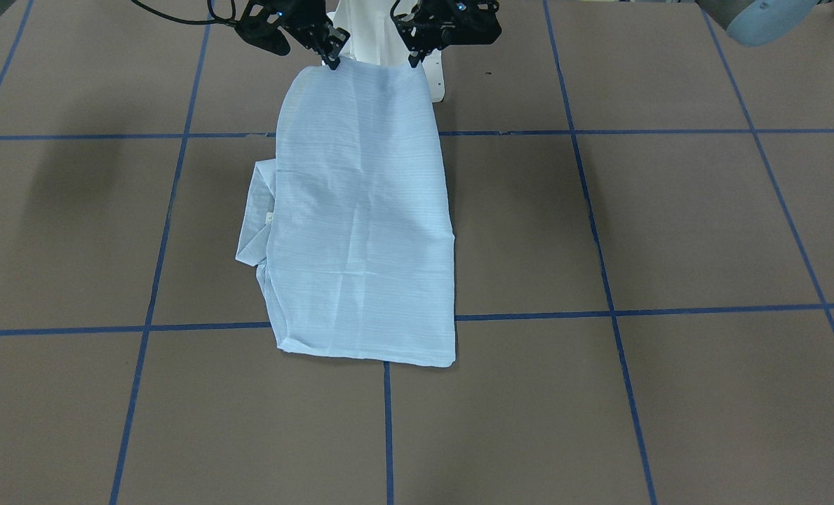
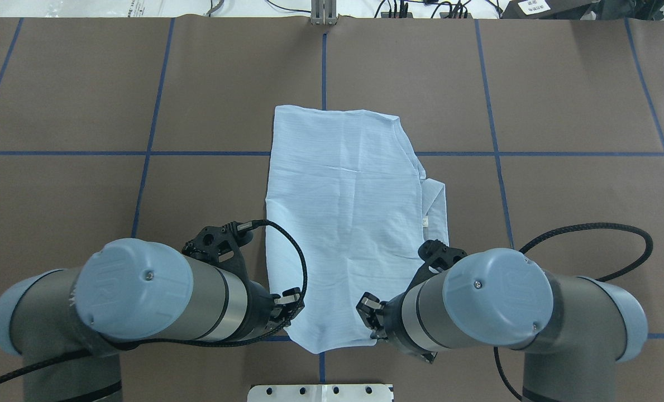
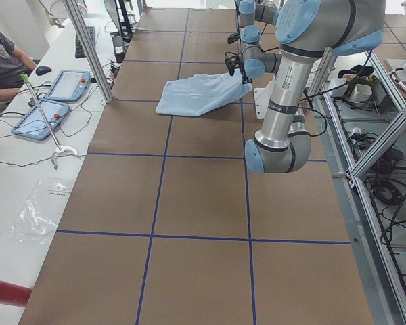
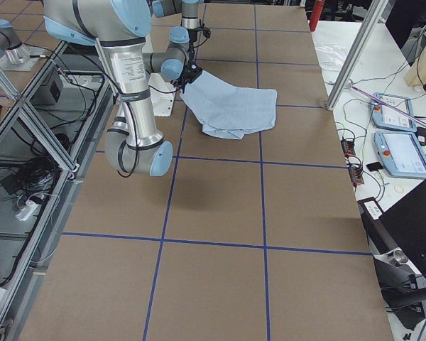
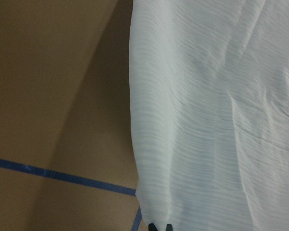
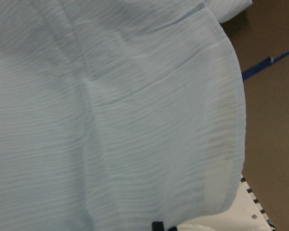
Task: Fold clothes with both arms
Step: 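Lift the near edge with both grippers and fold it toward the collar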
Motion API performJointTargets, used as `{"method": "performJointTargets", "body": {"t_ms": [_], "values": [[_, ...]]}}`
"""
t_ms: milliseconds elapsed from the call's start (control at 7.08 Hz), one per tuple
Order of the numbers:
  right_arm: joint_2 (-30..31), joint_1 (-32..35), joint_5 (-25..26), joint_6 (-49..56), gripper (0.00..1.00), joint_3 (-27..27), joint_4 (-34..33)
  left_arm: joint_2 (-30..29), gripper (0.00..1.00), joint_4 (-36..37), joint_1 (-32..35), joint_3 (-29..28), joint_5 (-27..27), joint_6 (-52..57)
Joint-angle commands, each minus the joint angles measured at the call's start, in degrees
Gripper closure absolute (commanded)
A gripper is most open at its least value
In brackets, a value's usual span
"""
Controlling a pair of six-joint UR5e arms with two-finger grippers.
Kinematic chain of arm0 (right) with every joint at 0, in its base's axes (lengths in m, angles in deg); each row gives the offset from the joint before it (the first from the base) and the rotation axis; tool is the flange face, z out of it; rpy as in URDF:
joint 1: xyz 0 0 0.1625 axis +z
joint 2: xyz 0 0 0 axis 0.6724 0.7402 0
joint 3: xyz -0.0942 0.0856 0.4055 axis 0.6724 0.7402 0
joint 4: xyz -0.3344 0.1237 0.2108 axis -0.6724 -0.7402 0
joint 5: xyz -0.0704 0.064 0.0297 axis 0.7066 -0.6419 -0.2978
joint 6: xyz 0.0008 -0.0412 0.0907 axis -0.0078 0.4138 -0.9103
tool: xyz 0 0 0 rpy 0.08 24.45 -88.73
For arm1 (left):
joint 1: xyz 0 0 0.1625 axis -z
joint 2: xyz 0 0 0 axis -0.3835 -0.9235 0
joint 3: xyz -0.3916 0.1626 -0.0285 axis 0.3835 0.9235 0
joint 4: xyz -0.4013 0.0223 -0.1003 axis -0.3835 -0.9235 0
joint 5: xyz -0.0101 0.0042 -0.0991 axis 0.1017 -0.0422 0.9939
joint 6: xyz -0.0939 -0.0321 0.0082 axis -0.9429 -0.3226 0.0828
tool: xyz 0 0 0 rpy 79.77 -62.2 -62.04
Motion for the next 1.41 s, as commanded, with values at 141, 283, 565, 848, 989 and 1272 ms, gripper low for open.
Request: {"method": "performJointTargets", "body": {"t_ms": [141,283,565,848,989,1272], "values": [[0.71,-0.71,-3.10,-0.04,1.00,-4.28,-0.05,-0.02,1.00,5.66,-1.74,5.07,2.00,-0.08],[0.62,0.79,-3.02,0.13,1.00,-3.66,-0.05,-0.46,1.00,5.39,-1.82,3.06,2.00,0.09],[-0.43,5.70,-2.49,2.57,1.00,-0.16,0.47,-1.34,1.00,3.47,1.83,-1.86,1.65,3.15],[-3.32,11.06,-2.31,7.86,1.00,4.58,0.74,-1.43,1.00,-2.56,8.95,-4.94,1.82,8.23],[-5.60,13.78,-2.14,10.13,1.00,7.04,0.74,-1.43,1.00,-6.70,12.47,-8.61,1.91,8.79],[-7.11,18.18,-2.05,17.76,1.00,11.70,0.83,-1.78,1.00,-14.88,17.14,-16.08,1.91,9.23]]}}
